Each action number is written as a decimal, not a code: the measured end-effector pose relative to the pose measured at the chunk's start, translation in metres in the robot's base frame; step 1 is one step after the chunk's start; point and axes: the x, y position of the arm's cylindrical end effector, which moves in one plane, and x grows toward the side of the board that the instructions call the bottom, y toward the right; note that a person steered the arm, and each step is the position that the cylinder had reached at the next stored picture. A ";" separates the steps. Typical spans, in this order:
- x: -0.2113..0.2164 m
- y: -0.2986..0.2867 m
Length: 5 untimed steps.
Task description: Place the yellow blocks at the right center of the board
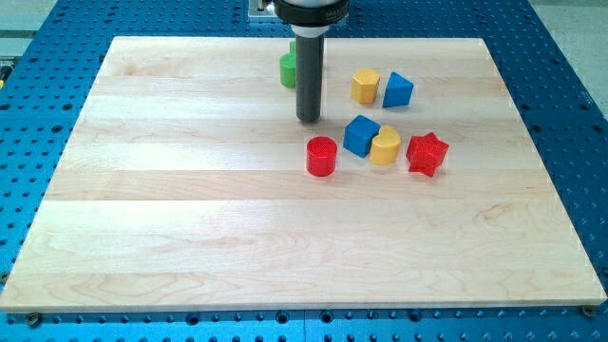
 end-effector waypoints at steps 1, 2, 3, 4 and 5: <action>0.000 0.004; 0.000 0.004; 0.001 0.004; -0.020 0.001; -0.047 0.003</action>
